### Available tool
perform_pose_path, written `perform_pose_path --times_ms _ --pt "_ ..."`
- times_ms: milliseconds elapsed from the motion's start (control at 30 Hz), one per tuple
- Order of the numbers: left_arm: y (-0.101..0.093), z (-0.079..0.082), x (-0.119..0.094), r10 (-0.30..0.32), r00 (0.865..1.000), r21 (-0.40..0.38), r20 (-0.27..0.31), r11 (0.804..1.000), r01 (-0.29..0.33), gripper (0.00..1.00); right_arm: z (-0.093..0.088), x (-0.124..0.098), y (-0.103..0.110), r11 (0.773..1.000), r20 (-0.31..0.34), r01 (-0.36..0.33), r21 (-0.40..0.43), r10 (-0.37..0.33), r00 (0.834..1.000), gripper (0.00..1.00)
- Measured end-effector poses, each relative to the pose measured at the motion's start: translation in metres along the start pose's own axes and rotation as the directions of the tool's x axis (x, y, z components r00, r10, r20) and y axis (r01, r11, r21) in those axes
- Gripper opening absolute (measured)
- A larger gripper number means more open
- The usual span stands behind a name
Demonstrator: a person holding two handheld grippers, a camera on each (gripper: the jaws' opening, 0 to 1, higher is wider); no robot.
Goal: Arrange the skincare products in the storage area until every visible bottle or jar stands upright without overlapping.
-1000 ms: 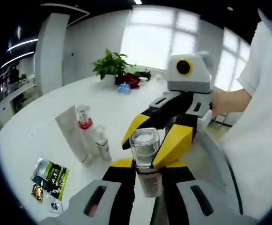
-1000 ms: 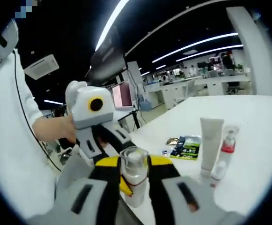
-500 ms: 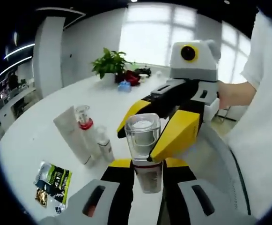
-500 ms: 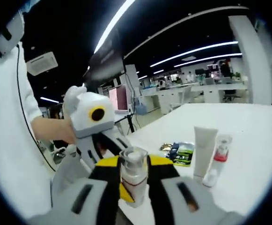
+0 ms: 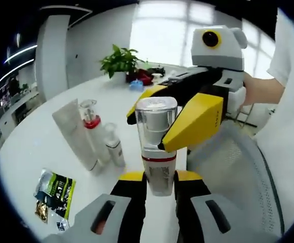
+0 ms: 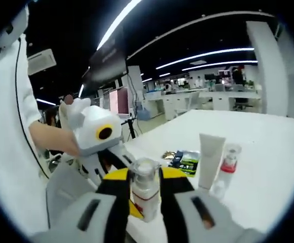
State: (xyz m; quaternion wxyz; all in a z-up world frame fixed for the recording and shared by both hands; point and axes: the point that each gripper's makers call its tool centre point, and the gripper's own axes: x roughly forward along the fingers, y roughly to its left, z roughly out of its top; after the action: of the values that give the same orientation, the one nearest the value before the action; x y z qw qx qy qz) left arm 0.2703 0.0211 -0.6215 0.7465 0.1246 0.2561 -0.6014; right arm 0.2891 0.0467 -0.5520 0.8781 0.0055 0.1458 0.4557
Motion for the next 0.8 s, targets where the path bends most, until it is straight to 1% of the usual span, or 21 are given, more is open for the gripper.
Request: perform_pose_path --times_ms 200,233,333,500,667,800 --pt "0.003 -0.012 0.006 -0.015 0.999 0.029 -0.037 0.999 0.016 0.17 -0.013 0.005 -0.002 0.999 -0.046 0.019 -0.025 -0.020 0.999 0.22" --pt "0.005 -0.015 0.008 -0.011 0.999 0.038 -0.046 0.999 0.013 0.17 -0.016 0.007 -0.003 0.999 -0.060 0.031 -0.042 -0.034 0.998 0.22" --pt "0.010 -0.023 0.013 -0.003 0.997 0.059 -0.074 0.998 0.008 0.17 -0.026 0.011 -0.006 0.993 -0.103 0.058 -0.098 -0.068 0.992 0.22" --pt "0.019 -0.036 0.023 0.006 0.995 0.078 -0.102 0.997 0.002 0.17 -0.040 0.020 -0.010 0.987 -0.152 0.086 -0.134 -0.107 0.983 0.22" --pt "0.027 -0.046 0.031 0.006 0.993 0.092 -0.120 0.996 0.006 0.17 -0.051 0.024 -0.016 0.984 -0.179 0.098 -0.146 -0.123 0.976 0.22" --pt "0.034 -0.052 0.037 0.007 0.991 0.102 -0.134 0.995 0.007 0.17 -0.059 0.025 -0.025 0.984 -0.188 0.119 -0.134 -0.143 0.972 0.22"
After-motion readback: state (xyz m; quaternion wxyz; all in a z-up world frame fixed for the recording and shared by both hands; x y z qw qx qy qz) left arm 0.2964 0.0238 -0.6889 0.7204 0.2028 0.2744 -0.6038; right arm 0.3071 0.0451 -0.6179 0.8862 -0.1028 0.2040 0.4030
